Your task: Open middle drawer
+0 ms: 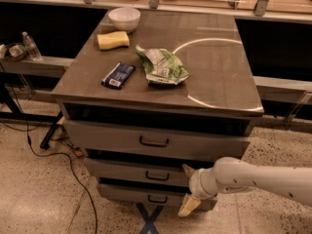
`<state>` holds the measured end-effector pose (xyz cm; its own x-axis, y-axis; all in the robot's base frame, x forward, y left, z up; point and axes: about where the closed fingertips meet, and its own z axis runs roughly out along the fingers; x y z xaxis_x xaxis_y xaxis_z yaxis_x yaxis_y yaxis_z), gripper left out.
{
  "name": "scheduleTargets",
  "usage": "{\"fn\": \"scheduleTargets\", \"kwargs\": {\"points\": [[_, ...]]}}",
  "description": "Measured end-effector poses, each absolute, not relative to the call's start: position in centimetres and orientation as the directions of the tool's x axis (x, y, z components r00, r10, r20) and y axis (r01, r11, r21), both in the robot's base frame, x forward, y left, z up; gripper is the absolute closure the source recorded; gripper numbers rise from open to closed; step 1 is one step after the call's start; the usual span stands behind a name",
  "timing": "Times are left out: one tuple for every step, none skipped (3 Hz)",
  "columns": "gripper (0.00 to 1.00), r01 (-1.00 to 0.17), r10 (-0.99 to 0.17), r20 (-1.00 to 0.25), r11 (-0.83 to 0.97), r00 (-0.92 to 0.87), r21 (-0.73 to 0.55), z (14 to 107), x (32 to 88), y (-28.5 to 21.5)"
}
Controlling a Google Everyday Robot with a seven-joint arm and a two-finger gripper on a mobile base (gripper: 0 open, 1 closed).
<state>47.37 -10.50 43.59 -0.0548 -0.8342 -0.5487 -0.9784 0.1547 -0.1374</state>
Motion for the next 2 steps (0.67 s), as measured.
{"fn": "scheduleTargets", "kwargs": {"points": [[0.23,-0.987,-0.87,-0.492,0.079,0.001,-0.141,42.88,46.43,-9.47],[0.54,-0.99,-0.885,-0.465,0.051,0.018,-0.135,42.57,45.43,-9.45]]}}
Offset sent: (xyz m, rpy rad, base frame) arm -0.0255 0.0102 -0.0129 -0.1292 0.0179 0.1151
